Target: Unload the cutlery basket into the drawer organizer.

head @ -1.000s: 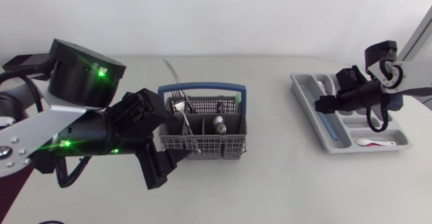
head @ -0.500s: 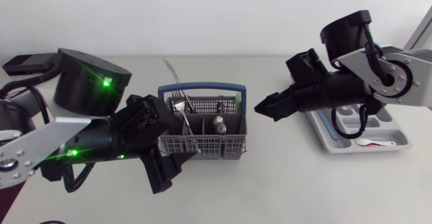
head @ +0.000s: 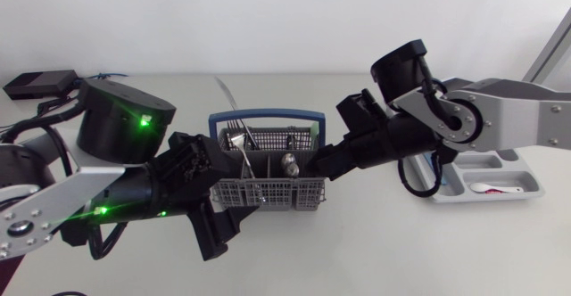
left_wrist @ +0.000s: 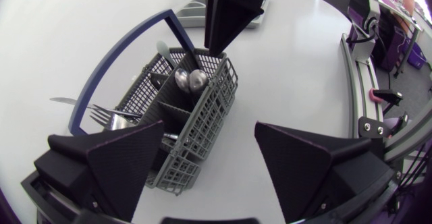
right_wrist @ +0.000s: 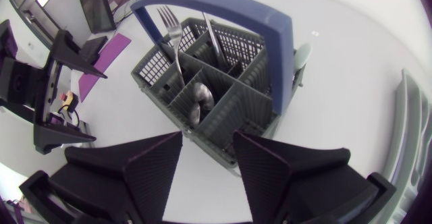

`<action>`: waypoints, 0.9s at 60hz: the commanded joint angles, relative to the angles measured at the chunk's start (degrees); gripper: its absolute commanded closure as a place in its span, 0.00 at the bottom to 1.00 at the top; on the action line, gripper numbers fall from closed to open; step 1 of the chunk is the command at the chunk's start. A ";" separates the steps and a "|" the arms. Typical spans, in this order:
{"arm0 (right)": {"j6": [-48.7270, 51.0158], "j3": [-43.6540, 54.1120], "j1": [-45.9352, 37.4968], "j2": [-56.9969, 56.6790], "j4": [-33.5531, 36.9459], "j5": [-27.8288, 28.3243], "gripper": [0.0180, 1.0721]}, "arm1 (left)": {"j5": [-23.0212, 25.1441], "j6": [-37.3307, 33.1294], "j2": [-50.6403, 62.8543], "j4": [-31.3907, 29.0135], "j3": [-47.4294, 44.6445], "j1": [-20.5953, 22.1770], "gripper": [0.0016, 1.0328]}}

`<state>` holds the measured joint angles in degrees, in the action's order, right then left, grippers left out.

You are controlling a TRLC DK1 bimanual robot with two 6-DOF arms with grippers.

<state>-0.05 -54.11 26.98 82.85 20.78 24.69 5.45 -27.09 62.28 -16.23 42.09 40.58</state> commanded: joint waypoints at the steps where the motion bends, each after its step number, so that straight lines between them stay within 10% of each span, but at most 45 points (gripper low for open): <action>1: -1.62 -1.35 0.88 2.76 -0.65 1.15 0.57 | -0.36 -1.03 0.65 0.76 -1.48 0.29 0.10; 54: -3.11 -5.66 2.46 11.11 -3.11 6.16 0.79 | -0.62 -1.82 2.05 2.96 -2.53 0.03 0.10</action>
<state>-1.54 -58.57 28.84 92.66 18.02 30.26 5.23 -27.53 63.33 -13.78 41.17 40.58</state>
